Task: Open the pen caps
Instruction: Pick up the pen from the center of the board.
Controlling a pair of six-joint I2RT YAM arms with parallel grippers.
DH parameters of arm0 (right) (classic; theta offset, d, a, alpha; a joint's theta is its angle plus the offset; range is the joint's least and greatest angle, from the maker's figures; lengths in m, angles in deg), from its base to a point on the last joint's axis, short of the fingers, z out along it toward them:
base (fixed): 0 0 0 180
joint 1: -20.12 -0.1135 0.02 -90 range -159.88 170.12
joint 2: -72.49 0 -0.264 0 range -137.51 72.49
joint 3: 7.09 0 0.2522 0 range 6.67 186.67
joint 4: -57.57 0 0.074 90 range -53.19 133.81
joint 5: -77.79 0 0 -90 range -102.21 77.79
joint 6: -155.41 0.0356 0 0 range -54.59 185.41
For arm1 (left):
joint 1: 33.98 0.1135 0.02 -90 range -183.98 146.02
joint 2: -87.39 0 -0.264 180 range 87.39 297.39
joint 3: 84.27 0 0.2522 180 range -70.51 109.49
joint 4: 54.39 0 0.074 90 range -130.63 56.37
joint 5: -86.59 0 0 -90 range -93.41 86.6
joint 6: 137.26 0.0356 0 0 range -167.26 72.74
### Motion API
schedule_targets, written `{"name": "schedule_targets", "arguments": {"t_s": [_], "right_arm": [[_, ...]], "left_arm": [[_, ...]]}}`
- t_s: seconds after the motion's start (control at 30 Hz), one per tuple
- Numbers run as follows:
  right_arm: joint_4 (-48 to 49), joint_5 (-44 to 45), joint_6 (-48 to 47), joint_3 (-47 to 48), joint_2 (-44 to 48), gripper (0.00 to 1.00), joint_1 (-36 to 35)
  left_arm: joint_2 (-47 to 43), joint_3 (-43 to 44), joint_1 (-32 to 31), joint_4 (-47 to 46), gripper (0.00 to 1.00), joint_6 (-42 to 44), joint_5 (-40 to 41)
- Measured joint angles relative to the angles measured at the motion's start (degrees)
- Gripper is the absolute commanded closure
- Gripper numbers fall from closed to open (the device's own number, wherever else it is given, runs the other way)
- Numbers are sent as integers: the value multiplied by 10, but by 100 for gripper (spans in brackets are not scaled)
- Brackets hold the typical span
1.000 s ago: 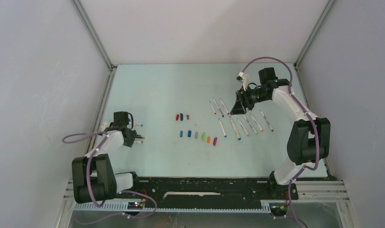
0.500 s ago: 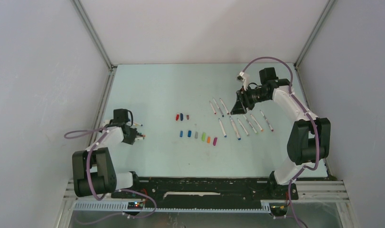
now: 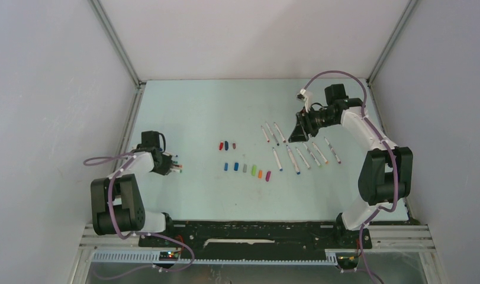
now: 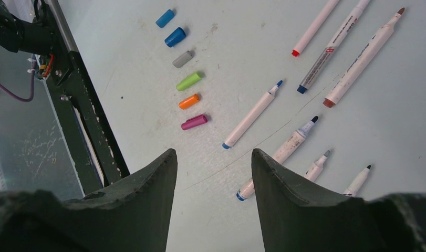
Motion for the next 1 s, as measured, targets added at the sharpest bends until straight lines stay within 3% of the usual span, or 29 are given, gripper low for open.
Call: {"name": "schedule_targets", "arguments": {"t_s": [0.33, 0.73, 0.83, 1.0], "right_arm": [[-7, -6, -5, 0, 0, 44, 3], [-9, -13, -9, 0, 0, 43, 4], [-12, -22, -11, 0, 0, 43, 4], [-19, -51, -20, 0, 0, 43, 1]], "left_arm": [[-26, -13, 0, 13, 100, 10, -19], [-155, -26, 0, 76, 100, 44, -71], [-193, -37, 0, 41, 100, 72, -116], [-257, -98, -4, -96, 100, 110, -222]]}}
